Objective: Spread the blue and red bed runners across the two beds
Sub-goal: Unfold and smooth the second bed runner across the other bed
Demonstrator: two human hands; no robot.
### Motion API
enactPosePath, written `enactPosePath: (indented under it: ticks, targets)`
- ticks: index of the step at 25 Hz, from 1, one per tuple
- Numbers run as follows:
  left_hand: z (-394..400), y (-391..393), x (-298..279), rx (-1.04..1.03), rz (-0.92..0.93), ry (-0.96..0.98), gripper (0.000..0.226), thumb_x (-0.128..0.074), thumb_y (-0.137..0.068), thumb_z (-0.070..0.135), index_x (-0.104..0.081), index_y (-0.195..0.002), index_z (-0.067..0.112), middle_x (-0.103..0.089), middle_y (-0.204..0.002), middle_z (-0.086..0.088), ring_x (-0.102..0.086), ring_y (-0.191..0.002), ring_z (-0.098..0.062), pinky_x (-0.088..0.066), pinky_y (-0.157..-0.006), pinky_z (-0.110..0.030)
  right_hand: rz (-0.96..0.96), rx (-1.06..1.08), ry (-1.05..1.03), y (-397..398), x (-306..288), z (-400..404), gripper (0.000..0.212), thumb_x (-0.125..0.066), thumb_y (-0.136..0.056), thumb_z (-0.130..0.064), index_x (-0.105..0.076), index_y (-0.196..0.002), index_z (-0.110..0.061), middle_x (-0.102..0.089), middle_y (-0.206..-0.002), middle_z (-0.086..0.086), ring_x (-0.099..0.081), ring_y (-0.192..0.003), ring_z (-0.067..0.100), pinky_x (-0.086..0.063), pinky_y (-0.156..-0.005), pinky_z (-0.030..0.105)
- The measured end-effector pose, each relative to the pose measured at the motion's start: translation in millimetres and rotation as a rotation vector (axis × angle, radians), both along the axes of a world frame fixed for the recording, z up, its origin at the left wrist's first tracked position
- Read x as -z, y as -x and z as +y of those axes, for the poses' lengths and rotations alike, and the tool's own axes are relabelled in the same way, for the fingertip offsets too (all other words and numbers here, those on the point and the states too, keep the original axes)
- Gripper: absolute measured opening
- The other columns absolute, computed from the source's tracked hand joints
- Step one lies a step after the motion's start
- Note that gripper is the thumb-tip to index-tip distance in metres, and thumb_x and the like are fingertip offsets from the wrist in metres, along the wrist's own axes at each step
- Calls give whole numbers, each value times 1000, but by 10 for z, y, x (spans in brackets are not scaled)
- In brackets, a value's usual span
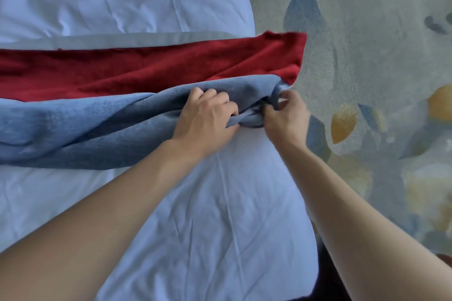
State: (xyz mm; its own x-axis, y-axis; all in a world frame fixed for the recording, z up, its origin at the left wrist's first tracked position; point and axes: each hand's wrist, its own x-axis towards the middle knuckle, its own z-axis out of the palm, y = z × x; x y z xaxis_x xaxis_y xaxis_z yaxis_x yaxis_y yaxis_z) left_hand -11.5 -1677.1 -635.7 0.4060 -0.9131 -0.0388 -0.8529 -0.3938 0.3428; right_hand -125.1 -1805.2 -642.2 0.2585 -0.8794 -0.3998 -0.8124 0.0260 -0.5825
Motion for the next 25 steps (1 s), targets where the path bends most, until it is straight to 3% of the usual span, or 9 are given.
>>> enactPosePath:
  ticks: [3,7,11,13,15,17,19,22,25]
  targets:
    - [7,90,8,58,-69,11,9,-60,-84,26,-66,-88,21,-60,-83,2,-56,-83,-24,-31,-77,-37,36,38,55,196,-84,-139,25,-67,-81,-32,-63,-105,-24,-68,-83,-8,-67,-91,22,-50,-79,34]
    - [-32,194,-22,-140,134,67,7,-66,-85,26,-67,-84,20,-62,-82,4,-57,-80,-24,-36,-76,-39,-246,41,-87,264,-179,248,44,-67,-84,-37,-62,-126,-24,-71,-108,-5,-63,-101,10,-49,-90,27]
    - [-48,140,-72,-200,253,48,10,-66,-88,32,-68,-89,23,-62,-84,7,-58,-83,-20,-39,-84,-38,-323,14,-36,161,-106,450,47,-67,-83,-24,-55,-128,-31,-65,-93,-22,-59,-90,-1,-43,-72,10]
    - [-52,127,-109,-140,131,56,9,-67,-86,30,-66,-91,22,-60,-86,5,-57,-87,-21,-37,-82,-37,-256,-71,75,228,-89,313,44,-66,-83,-24,-55,-126,-29,-67,-94,-15,-60,-92,10,-41,-72,18]
    - [-51,188,-168,-28,-42,84,9,-65,-82,24,-63,-90,20,-59,-87,1,-56,-87,-26,-36,-78,-41,-49,-227,237,471,-91,88,43,-64,-85,-21,-56,-127,-22,-72,-101,7,-62,-97,32,-43,-77,35]
    - [-65,367,-199,133,-186,112,9,-62,-81,23,-62,-88,19,-57,-85,-3,-54,-82,-29,-36,-73,-43,80,-374,384,728,-122,-111,43,-62,-84,-17,-58,-127,-13,-70,-92,17,-62,-89,42,-43,-78,43]
    - [-53,586,-167,299,-234,82,13,-60,-82,29,-60,-87,18,-56,-84,-4,-54,-80,-28,-36,-72,-41,100,-513,525,867,-181,-152,52,-67,-82,-21,-55,-131,-9,-69,-86,16,-62,-83,40,-44,-82,44]
    - [60,751,-59,330,-304,-83,21,-60,-84,39,-59,-93,20,-58,-89,0,-54,-85,-23,-38,-75,-38,43,-683,488,918,-203,142,75,-70,-82,-30,-40,-148,-12,-68,-104,6,-59,-93,30,-43,-98,43]
    - [112,681,0,238,-280,-86,17,-58,-89,32,-63,-99,18,-58,-89,-1,-54,-85,-25,-38,-75,-40,-34,-764,487,964,-62,462,73,-69,-83,-12,-41,-150,-9,-64,-97,7,-61,-93,29,-44,-102,50]
